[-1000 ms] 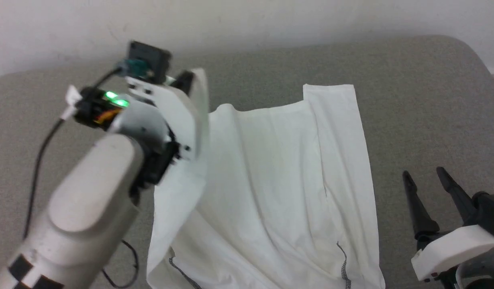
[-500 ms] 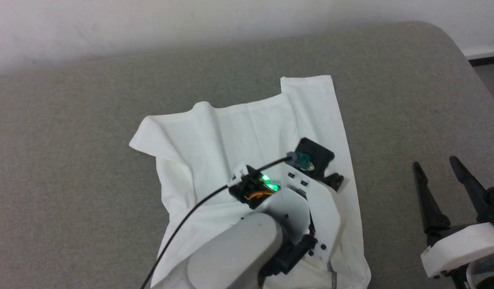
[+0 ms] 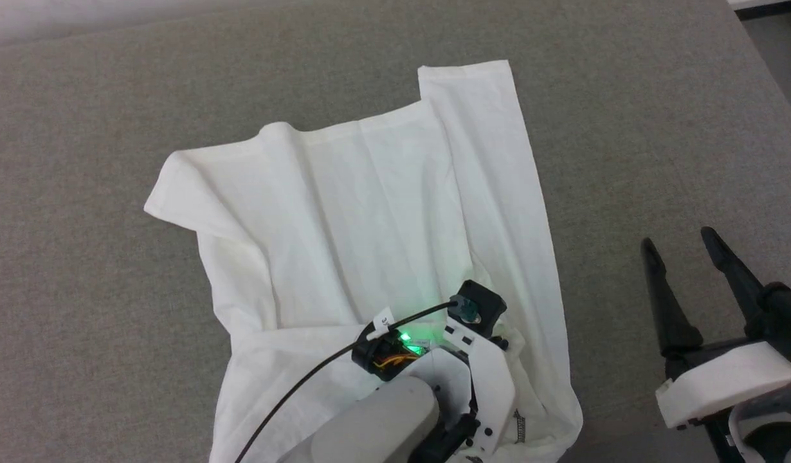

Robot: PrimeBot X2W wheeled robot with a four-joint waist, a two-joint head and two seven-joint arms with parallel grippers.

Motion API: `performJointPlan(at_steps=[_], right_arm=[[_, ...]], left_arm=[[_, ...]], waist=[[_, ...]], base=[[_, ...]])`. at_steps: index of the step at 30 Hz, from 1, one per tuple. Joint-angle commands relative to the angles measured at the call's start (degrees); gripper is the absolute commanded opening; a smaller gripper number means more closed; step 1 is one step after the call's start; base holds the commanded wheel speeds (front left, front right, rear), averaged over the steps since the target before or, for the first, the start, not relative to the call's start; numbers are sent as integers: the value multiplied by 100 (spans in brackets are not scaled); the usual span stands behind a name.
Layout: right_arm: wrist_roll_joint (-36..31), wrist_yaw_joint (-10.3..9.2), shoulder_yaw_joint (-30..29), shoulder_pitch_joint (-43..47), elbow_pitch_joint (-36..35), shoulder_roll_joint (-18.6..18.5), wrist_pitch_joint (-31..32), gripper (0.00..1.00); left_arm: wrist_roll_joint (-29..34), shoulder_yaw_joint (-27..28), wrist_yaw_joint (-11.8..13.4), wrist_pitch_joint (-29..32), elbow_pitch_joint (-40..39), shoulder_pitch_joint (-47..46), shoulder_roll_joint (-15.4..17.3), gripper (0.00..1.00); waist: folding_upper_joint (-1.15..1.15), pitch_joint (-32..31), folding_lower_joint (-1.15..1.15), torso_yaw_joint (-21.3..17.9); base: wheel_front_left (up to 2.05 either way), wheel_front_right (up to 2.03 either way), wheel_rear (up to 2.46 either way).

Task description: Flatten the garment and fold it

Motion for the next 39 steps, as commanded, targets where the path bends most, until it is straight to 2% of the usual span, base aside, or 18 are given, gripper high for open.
performJointPlan(at_steps=[1,8,12,16,24,32,39], right_arm=[[-8,-11,54,-134,76,35,-42,100],[44,-11,19,-187,367,59,-39,100],[115,-11,-26,-154,569,58,4,100],[204,-11,-124,-143,804,26,11,100],[381,-11,-259,-282,1292,-106,-57,100],[549,-11,-345,-497,1721,-176,-65,100],[821,-11,-380,-893,2456,-301,116,100]], left_arm=[[-73,-1,-92,-153,120,89,-37,100],[-77,112,-265,-754,-176,4,-47,100],[-88,335,-230,-1094,-766,44,165,100],[-41,671,1,-1394,-1399,157,552,100],[218,1530,663,-2003,-2239,427,1548,100],[350,2494,1185,-2821,-2524,883,2450,100],[315,3244,1405,-3389,-2535,1477,3156,100]], waist=[[0,112,-1,-16],[0,-250,-1,194],[0,-581,-1,352],[0,-815,-1,500],[0,-1081,-1,694],[0,-1127,-1,855],[0,-1058,-1,983]], base=[[0,0,0],[0,0,0],[0,0,0],[0,0,0],[0,0,0],[0,0,0],[0,0,0]])
